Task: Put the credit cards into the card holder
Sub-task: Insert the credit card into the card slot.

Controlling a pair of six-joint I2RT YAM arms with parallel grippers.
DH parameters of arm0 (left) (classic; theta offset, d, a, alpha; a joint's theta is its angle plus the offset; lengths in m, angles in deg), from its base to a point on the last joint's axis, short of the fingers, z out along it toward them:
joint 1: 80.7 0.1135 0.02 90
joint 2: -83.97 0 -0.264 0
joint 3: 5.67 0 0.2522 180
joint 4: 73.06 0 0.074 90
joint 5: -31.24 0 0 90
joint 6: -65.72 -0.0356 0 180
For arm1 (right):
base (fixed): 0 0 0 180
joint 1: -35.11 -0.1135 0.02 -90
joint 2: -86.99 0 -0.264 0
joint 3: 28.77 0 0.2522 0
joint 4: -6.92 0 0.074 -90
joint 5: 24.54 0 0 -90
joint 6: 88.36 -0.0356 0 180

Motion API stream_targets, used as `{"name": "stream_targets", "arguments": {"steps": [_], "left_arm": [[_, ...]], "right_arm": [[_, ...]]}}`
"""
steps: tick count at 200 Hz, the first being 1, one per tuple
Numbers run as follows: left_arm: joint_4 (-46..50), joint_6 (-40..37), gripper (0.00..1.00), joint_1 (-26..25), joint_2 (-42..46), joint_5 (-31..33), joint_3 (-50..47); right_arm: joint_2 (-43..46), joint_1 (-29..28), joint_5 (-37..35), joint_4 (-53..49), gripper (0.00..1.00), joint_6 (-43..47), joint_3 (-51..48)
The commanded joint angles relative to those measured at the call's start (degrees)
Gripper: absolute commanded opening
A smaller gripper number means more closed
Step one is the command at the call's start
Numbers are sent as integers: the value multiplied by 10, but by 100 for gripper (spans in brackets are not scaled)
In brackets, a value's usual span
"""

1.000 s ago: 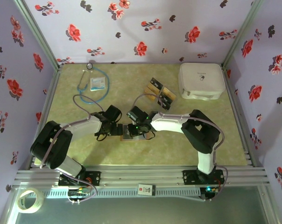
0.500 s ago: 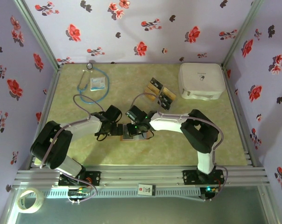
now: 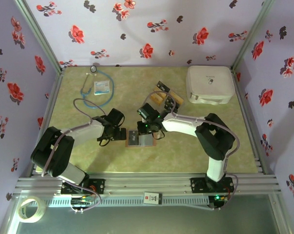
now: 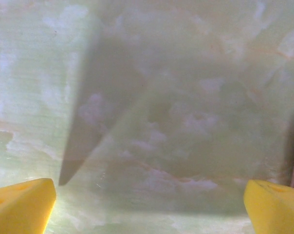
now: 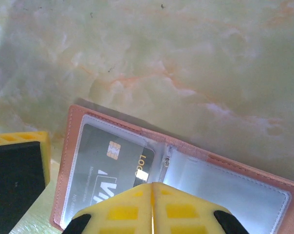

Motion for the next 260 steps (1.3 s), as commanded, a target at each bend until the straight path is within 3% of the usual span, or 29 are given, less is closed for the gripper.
{"name": "stream_targets", "arguments": {"steps": [1,211,260], "left_arm": [[12,-16,100,5,-2,1,19],[-3,-20,100,4,-33,-9,17],[16,-24,100,4,-9,-9,25]], "right_arm": [[-14,0,-9,-18,7,12,17],[-88,-13,29,-15,7,3,72],[-46,-12,22,-30,8,7,73]]}}
